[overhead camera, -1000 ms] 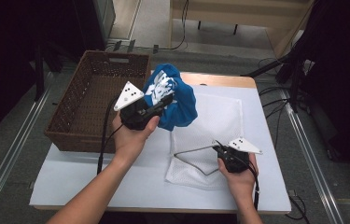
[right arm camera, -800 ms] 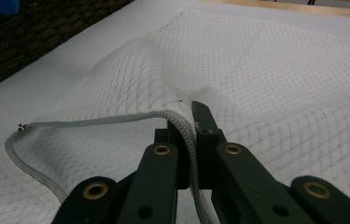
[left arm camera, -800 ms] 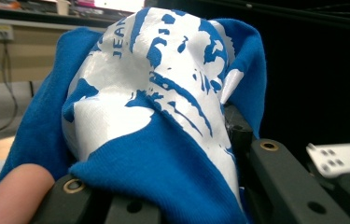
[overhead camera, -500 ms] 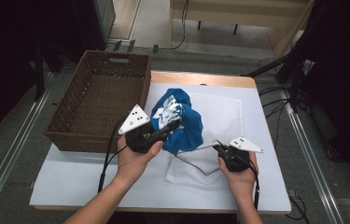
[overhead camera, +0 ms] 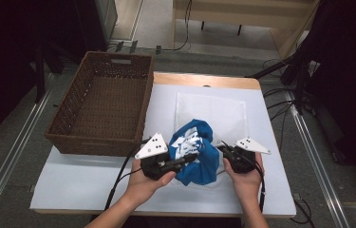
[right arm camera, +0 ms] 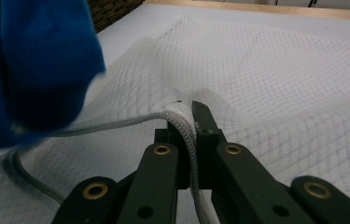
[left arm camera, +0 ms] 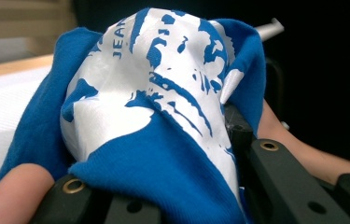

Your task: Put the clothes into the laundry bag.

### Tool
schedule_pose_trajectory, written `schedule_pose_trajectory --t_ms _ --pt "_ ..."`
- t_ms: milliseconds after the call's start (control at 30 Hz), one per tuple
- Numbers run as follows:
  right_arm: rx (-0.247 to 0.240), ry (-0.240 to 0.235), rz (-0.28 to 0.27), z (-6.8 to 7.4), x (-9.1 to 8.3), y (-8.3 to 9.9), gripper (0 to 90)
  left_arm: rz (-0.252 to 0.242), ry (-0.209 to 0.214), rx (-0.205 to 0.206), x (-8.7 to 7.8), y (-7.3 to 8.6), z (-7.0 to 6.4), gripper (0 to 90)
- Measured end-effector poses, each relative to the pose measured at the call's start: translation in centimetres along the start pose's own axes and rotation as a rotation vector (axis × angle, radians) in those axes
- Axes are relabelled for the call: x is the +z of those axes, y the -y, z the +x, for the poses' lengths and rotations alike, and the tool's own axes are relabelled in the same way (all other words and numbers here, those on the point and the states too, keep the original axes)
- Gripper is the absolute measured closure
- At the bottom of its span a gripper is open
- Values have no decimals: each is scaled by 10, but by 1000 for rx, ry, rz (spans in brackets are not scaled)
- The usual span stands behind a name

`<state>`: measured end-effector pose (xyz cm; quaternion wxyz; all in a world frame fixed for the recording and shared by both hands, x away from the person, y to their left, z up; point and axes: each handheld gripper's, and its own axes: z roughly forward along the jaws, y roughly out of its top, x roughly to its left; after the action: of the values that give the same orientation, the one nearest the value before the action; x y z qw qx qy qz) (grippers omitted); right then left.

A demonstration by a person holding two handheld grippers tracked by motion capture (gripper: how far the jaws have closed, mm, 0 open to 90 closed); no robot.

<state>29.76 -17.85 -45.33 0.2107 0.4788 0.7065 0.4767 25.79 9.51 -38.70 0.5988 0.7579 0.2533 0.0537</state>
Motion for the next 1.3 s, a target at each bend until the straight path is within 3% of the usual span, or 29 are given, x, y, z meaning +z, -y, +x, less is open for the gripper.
schedule_pose_trajectory --t_ms 100,167,200,233,267,333,500,633,667,733,800,933,1067,1167,1300 --pt "9 -3 2 0 0 -1 900 51 73 9 5 12 -2 750" --pt "9 -5 -2 -1 -1 -2 900 115 118 13 10 24 -1 748" --pt "9 -5 -2 -1 -1 -2 900 115 118 13 10 24 -1 746" --pt "11 -5 -4 -1 -2 -3 900 197 159 -2 17 39 1 744" --pt "11 -5 -4 -1 -2 -3 900 197 159 -2 17 39 1 742" --pt "17 -7 -9 -2 -2 -4 900 279 186 -13 24 57 4 738" --pt "19 -10 -11 0 -3 -6 900 406 156 -48 34 84 11 718" --pt "18 -11 -15 1 -4 -7 900 340 186 -34 26 78 9 577" --pt "18 -9 -13 1 -4 -7 900 329 181 -27 23 75 9 443" --pt "18 -9 -12 2 -4 -7 900 291 164 -14 14 69 10 425" --pt "18 -9 -10 1 -4 -7 900 253 135 -12 5 63 13 352" --pt "20 -8 -13 1 -5 -7 900 207 85 -43 -7 51 21 293" --pt "16 -9 -15 1 -5 -7 900 149 -18 -113 -8 44 31 307" --pt "17 -12 -15 2 -5 -8 900 187 -142 -140 7 42 35 313" --pt "11 -15 -15 3 -4 -8 900 254 -166 -187 36 44 40 300"
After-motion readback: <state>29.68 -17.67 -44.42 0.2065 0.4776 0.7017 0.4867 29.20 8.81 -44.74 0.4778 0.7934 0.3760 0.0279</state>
